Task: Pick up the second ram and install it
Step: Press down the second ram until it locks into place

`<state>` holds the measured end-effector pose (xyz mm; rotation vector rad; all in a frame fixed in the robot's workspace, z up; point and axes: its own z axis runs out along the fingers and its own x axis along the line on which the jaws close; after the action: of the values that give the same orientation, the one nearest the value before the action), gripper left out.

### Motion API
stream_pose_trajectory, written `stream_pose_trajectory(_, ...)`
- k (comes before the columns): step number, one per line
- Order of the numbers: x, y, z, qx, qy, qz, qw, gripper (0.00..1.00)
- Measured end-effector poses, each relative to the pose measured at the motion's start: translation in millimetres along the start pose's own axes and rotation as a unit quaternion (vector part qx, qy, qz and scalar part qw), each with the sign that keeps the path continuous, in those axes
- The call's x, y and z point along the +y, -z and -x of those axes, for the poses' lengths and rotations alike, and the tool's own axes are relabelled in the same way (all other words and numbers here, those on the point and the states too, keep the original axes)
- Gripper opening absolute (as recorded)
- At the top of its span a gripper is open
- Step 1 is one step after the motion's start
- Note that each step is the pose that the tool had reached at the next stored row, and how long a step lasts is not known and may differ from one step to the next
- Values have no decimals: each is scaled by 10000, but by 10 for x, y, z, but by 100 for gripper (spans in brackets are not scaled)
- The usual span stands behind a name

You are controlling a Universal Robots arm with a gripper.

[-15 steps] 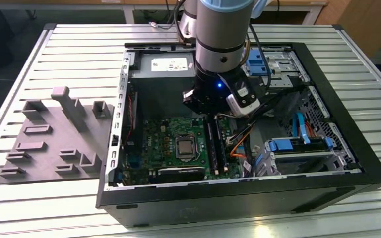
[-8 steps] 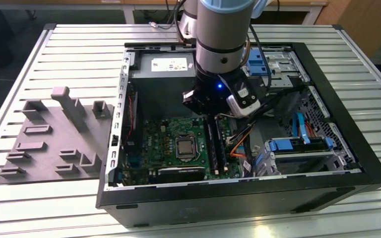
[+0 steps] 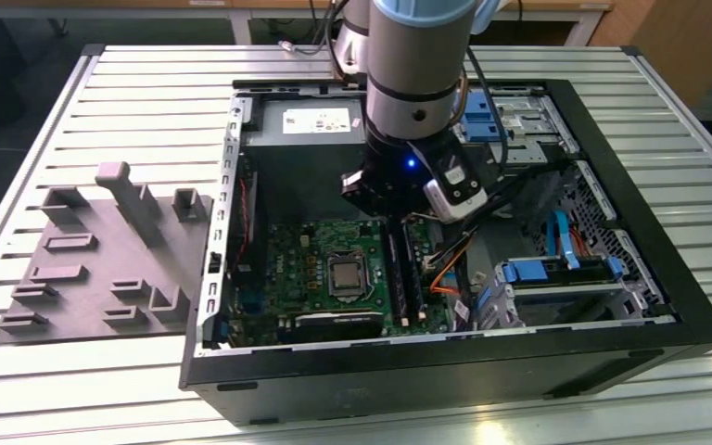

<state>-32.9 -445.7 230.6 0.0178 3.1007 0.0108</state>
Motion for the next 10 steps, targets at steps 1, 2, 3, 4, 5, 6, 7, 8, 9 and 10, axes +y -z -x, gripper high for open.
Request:
stream_pose_trajectory(1,-3,0,0,0,0,0,10000,11)
stream_pose_trajectory(2,-6,0,0,0,0,0,10000,11)
stream_pose_trajectory(3,-9,0,0,0,0,0,10000,11)
stream_pose_trajectory(4,-13,0,0,0,0,0,10000,11)
stream_pose_trajectory(5,-16,0,0,0,0,0,10000,11)
stream_pose_trajectory(6,-19,0,0,0,0,0,10000,11)
stream_pose_trajectory(7,-22,0,0,0,0,0,10000,11)
stream_pose_trajectory(8,-26,0,0,0,0,0,10000,11)
stream_pose_trajectory(9,-30,0,0,0,0,0,10000,11)
stream_pose_trajectory(10,-33,0,0,0,0,0,10000,11)
